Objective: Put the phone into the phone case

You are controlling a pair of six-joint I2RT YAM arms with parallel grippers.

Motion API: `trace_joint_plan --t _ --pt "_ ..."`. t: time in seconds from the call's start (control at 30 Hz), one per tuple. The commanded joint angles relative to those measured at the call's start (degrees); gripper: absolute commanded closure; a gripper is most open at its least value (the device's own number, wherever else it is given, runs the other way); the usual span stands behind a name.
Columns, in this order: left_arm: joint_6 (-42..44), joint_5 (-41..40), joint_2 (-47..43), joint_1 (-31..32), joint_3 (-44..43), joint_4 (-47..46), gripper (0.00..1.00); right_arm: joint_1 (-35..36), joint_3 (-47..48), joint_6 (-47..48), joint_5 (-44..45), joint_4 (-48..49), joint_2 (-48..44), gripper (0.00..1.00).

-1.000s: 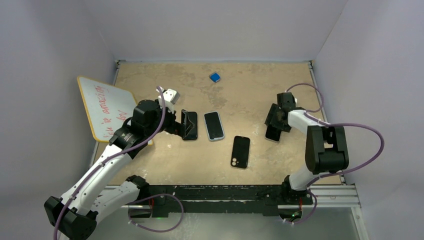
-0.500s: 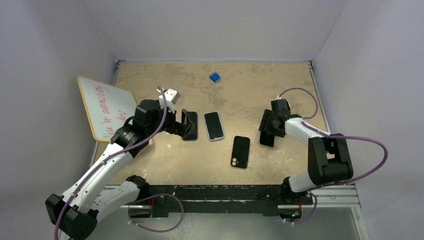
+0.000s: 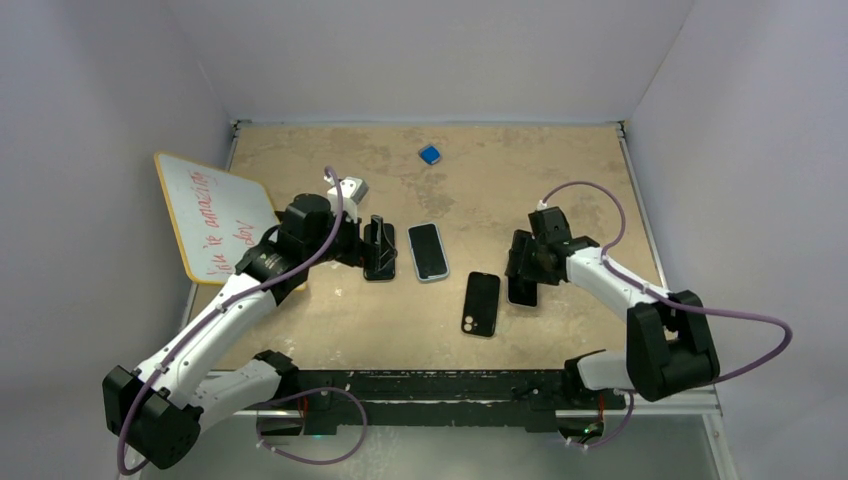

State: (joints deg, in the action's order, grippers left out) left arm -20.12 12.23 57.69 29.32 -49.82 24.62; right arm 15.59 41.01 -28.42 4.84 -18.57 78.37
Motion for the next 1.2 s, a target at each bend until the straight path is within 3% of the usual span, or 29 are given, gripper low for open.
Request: trace_joint_plan --t 0.0,0.3,0.6,0.83,1.17 --pt "-0.83 -0.05 -0.75 -0.05 -0.85 -2.15 0.07 1.72 -0.34 -2.73 -1.04 -1.68 -4.25 0.53" --pt "0.7 -1.73 -1.55 -0.05 -0.57 -0.94 0.07 5.89 -2.16 -8.52 -2.0 -0.82 -8.01 0.55" --pt "1.09 -1.98 -3.06 -0.06 0.24 -0.89 0.07 15.63 -2.31 -20.17 0.64 0.72 -11.45 0.55" --pt "1.49 -1.96 -3.03 -0.05 0.42 -0.89 0.07 22.81 -3.67 -27.6 4.44 4.27 -10.52 0.55" --pt "2.12 -3.39 -3.12 -0.05 0.05 -0.05 0.06 26.46 -5.64 -32.57 7.57 7.75 -6.91 0.56"
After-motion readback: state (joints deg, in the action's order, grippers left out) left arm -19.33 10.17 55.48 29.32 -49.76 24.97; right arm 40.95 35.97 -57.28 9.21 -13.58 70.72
